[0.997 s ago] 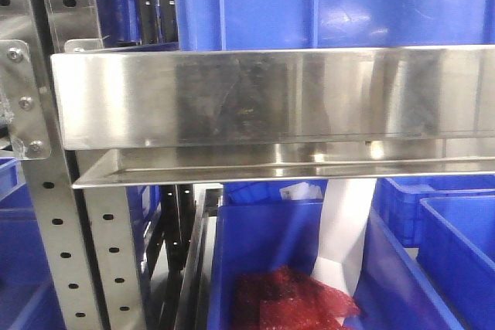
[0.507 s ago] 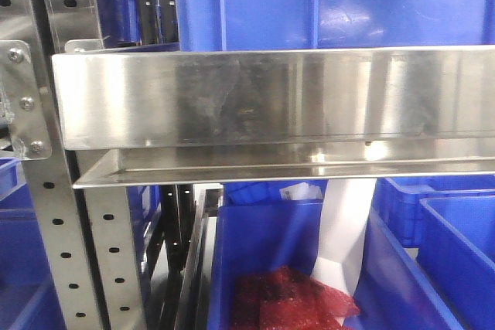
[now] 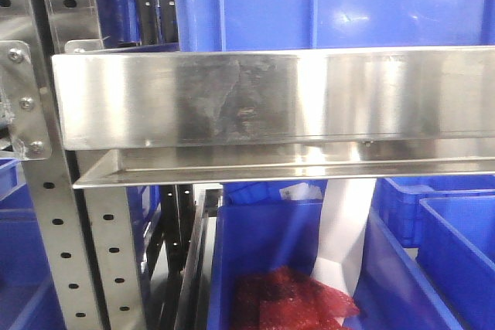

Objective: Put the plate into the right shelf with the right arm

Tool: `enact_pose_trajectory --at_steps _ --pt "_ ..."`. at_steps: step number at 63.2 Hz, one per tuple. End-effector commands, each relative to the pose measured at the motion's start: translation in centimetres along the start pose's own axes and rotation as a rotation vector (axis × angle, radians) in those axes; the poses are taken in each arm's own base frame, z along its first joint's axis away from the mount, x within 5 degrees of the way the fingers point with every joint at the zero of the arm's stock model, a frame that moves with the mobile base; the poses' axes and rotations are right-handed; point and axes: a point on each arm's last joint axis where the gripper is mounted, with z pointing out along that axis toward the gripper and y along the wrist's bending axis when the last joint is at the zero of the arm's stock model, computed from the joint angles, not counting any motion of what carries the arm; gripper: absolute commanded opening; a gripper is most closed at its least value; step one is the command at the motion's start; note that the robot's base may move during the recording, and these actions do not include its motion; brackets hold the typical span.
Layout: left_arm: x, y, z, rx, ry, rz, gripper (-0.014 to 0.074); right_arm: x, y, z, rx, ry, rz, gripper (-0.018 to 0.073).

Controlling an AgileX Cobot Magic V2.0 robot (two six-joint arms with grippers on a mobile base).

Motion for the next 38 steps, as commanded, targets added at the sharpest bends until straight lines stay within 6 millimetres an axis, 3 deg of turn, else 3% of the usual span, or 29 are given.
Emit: enact_pose_trajectory --at_steps 1,12,38 --pt "-0.5 0.2 -0.1 -0.019 -0.086 -0.006 -0.0047 0.1 0.0 -1.0 -0.021 -0.117 -0.021 0.0047" --pt "-0.5 0.2 -0.1 -0.019 -0.086 -0.006 -0.0047 2.4 -0.3 -1.3 -0.012 -0.076 -0.022 0.0047" --pt "-0.5 0.2 -0.1 -0.019 -0.086 -0.006 -0.0047 4.1 -0.1 -0.1 -0.017 -0.079 -0.031 0.0047"
